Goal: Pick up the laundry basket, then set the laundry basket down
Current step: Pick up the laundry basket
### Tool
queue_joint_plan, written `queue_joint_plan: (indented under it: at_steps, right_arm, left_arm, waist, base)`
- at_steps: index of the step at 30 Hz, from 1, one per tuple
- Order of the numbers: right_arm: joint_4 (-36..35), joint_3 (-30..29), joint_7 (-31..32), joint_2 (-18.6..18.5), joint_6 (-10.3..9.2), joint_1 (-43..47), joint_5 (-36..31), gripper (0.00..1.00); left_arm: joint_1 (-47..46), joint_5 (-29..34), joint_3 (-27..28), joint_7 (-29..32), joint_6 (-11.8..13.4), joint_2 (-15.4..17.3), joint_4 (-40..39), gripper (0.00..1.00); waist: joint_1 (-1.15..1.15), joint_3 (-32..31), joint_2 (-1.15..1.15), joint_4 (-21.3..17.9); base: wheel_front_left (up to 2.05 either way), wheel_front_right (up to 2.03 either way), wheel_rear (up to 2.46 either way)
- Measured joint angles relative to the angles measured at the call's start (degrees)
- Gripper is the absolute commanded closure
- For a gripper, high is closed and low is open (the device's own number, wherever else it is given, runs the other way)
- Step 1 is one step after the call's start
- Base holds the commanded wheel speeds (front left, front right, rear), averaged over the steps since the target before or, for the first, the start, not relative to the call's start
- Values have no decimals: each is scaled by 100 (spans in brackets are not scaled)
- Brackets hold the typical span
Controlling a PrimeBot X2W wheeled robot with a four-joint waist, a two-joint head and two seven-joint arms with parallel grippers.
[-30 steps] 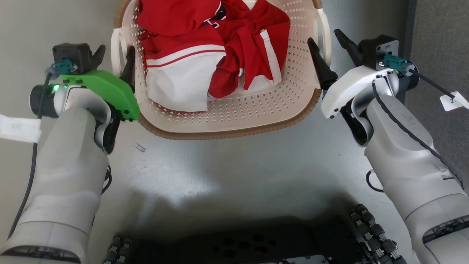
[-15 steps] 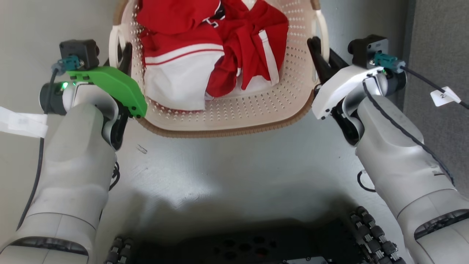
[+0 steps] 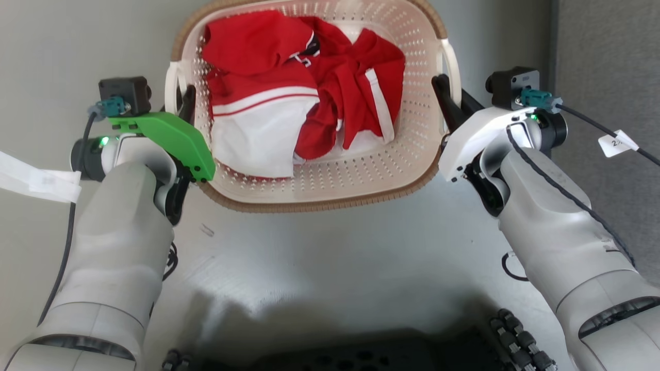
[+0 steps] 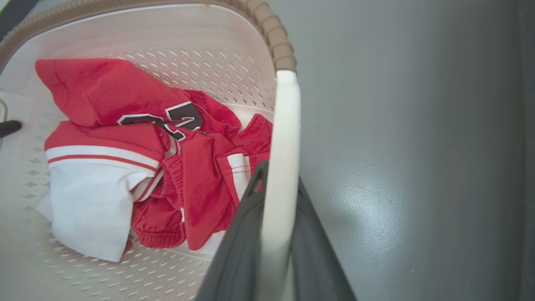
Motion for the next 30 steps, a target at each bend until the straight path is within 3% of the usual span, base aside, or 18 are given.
queue_joint_plan:
  at_steps: [15, 30]
  right_arm:
    - [724, 107, 215, 82, 18, 193, 331, 100]
    - [933, 353, 769, 133, 19, 665, 928, 100]
  left_arm:
    - [387, -509, -183, 398, -19, -180, 419, 100]
    - [939, -994, -355, 1021, -19, -221, 591, 100]
  waist:
    - [0, -962, 0, -36]
    - [0, -1984, 0, -98]
  base:
    - [0, 0, 0]
    - [0, 0, 0]
